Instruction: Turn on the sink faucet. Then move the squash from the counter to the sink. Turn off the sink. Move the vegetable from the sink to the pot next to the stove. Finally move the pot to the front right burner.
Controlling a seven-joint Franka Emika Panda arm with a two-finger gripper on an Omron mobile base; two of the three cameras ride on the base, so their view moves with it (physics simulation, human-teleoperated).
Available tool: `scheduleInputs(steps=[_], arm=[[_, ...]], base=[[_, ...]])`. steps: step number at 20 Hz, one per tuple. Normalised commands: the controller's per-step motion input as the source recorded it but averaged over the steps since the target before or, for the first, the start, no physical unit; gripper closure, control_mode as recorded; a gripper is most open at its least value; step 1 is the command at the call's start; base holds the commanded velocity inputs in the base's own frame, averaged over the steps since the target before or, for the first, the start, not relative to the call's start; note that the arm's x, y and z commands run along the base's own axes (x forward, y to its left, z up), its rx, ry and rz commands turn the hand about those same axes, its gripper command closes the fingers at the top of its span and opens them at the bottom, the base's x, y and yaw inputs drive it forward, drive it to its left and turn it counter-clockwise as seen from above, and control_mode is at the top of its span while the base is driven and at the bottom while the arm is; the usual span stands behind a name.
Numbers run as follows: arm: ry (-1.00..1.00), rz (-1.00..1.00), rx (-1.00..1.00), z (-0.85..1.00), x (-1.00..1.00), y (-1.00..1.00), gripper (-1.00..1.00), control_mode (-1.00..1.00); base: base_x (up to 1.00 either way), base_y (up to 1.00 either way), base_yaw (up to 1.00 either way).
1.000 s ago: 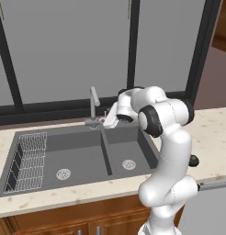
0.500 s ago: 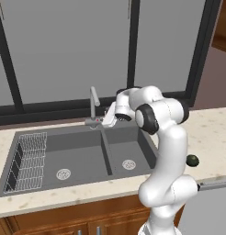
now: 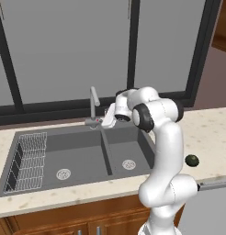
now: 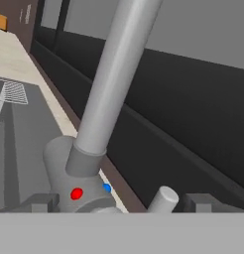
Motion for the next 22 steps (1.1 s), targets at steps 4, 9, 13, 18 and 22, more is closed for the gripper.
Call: scheduleInputs(steps=[4,9,13,18,22], arm=[[0.0,0.02,0.02,-0.14,0.19,0.0,-1.0,-1.0],[0.0,0.0,0.03,-0.05,0.16,0.03,-1.0,-1.0],[0.0,0.0,0.04,0.0,0.19,0.16,-1.0,-1.0],[0.01,0.0,0.04,0.0,0.21,0.2,-1.0,-1.0],[0.03,0.0,0.04,-0.03,0.17,0.19,1.0,-1.0]], base=[[0.0,0.0,0.0],[0.0,0.0,0.0],[0.0,0.0,0.0],[0.0,0.0,0.0],[0.0,0.0,0.0]])
